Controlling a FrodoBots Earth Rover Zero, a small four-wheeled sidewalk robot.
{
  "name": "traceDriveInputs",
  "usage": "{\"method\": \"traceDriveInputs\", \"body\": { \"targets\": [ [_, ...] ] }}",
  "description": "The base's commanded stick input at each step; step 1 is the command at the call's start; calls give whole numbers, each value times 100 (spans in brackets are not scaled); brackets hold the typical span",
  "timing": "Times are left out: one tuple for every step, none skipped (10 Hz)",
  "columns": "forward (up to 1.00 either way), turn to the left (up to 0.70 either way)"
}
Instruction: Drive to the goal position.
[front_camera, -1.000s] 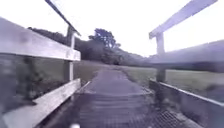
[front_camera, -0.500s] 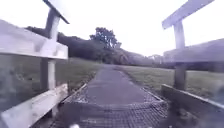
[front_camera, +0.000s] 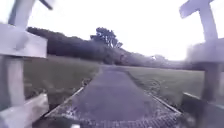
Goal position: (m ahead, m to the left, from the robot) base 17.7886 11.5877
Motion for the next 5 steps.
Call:
{"method": "traceDriveInputs", "body": {
  "targets": [
    [100,0],
    [100,0],
    [100,0],
    [100,0],
    [100,0]
  ]
}}
